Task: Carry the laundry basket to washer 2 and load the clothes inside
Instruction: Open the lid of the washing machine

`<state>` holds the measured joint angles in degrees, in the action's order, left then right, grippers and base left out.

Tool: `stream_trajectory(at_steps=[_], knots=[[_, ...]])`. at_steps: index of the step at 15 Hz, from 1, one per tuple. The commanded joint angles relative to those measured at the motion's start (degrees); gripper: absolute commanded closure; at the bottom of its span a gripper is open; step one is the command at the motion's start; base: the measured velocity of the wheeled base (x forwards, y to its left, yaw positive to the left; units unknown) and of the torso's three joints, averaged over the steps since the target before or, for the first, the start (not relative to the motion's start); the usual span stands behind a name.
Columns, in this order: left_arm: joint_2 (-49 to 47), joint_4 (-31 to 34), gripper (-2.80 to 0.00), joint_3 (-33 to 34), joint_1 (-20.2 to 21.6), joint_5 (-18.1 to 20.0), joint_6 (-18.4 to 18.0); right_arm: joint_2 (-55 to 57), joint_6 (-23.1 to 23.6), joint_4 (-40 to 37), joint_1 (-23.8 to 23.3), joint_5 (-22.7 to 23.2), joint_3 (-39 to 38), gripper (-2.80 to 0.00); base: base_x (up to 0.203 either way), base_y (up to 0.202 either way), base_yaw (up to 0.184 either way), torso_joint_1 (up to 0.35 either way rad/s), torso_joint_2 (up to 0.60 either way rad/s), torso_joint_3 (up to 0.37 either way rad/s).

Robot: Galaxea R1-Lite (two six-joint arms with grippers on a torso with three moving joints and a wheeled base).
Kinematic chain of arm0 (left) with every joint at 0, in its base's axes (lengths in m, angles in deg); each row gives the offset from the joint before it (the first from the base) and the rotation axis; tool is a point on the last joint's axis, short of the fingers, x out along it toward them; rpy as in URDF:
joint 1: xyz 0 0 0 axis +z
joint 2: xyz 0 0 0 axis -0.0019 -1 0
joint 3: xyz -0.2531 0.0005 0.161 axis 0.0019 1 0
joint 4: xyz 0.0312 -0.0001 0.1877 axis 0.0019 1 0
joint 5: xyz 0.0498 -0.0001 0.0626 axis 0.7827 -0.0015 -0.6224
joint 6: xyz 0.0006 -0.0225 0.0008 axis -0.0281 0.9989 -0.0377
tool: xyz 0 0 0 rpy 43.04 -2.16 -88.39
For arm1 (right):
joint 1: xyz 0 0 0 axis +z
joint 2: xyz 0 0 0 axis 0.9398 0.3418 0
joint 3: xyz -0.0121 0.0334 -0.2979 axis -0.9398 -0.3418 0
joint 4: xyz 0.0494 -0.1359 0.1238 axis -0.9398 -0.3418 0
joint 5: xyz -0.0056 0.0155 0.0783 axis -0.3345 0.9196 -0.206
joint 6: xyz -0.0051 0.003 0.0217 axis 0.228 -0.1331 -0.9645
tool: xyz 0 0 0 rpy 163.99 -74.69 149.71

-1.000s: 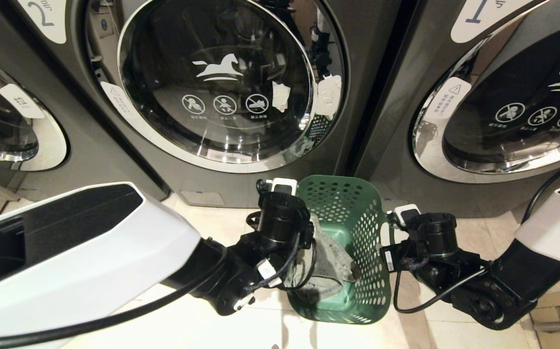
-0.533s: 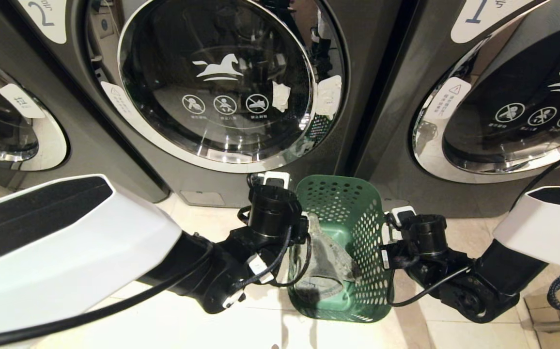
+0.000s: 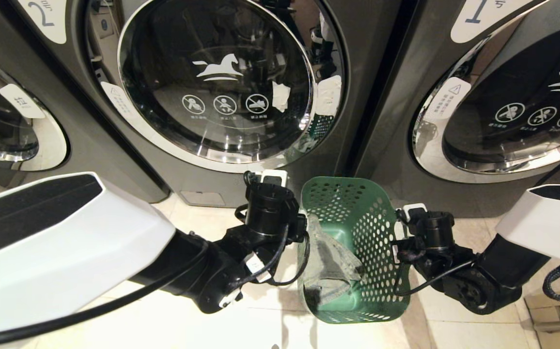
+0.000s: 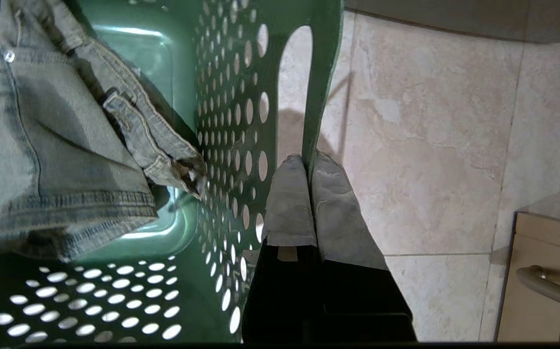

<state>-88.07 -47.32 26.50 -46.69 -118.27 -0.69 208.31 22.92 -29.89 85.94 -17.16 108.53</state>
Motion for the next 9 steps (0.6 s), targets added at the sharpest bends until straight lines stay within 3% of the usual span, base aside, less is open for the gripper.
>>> stream_trajectory(at_steps=[1,9], knots=[[0.57,-0.31,-2.80,0.62,-0.05,-0.18,0.16,-0.55,0.20,0.39,-0.53,-0.20,0.62,0.00,0.000,0.000,0.000,0.000,0.00,0.000],[0.29,-0.31,-2.80,1.04,-0.05,-0.09,0.17,-2.68,2.42,0.40,-2.13,-1.43,1.86,0.00,0.000,0.000,0.000,0.000,0.00,0.000]])
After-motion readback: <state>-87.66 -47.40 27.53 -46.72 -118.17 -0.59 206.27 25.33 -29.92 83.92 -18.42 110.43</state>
